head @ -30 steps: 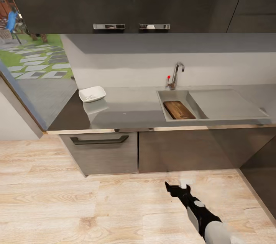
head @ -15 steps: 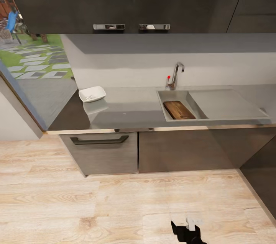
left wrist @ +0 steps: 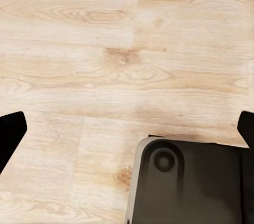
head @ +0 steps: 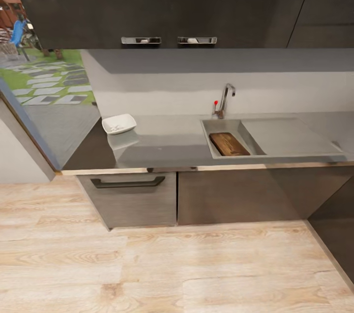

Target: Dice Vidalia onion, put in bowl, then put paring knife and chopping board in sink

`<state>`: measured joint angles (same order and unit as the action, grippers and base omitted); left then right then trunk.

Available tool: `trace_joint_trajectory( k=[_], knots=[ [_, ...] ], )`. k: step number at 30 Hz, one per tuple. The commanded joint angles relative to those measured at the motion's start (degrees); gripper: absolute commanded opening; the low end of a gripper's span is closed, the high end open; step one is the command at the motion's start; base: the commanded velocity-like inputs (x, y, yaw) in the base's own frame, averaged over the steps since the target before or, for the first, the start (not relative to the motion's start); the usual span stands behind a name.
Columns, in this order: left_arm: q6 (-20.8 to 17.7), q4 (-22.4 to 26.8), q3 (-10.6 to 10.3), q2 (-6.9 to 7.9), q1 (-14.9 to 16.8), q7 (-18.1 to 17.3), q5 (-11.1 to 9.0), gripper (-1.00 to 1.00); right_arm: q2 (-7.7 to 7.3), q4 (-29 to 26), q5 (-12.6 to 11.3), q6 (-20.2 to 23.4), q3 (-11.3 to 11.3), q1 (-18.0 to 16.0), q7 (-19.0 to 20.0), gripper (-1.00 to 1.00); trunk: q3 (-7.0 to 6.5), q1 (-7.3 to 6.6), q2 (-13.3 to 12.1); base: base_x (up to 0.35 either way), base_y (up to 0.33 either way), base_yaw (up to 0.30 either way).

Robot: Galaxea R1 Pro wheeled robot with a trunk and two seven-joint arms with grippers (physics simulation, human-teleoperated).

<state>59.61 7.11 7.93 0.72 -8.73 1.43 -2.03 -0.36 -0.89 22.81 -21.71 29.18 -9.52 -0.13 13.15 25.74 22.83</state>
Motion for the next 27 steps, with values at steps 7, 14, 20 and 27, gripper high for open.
trace_joint_trajectory(
  k=[7, 14, 20, 27],
  knots=[
    [0.1, 0.0, -0.2, 0.05, 0.0, 0.2, -0.2, 1.0, -1.09, 0.0, 0.5, 8.3, 0.5, 4.9, -1.8, 1.0, -0.56, 0.04, 0.1, 0.0, 0.0, 0.0],
    [0.0, -2.5, -0.2, 0.36, 0.0, 0.2, -0.2, 1.0, -2.92, -0.2, 0.3, 10.7, 0.7, 5.4, -2.1, 1.0, -1.2, 0.04, 0.1, 0.0, 0.0, 0.0],
    [0.1, -7.1, -0.3, 0.75, 0.0, 0.2, -0.2, 1.0, -2.91, -0.2, 0.3, 10.8, 0.7, 5.4, -1.9, 1.0, -1.75, 0.04, 0.1, 0.0, 0.0, 0.0],
    [0.2, -10.2, -0.6, 1.81, -0.1, 0.0, -0.2, 1.0, -2.94, -0.3, 0.3, 10.8, 0.8, 5.4, -1.8, 1.0, -2.39, 0.04, 0.1, 0.0, 0.0, 0.0]
  ],
)
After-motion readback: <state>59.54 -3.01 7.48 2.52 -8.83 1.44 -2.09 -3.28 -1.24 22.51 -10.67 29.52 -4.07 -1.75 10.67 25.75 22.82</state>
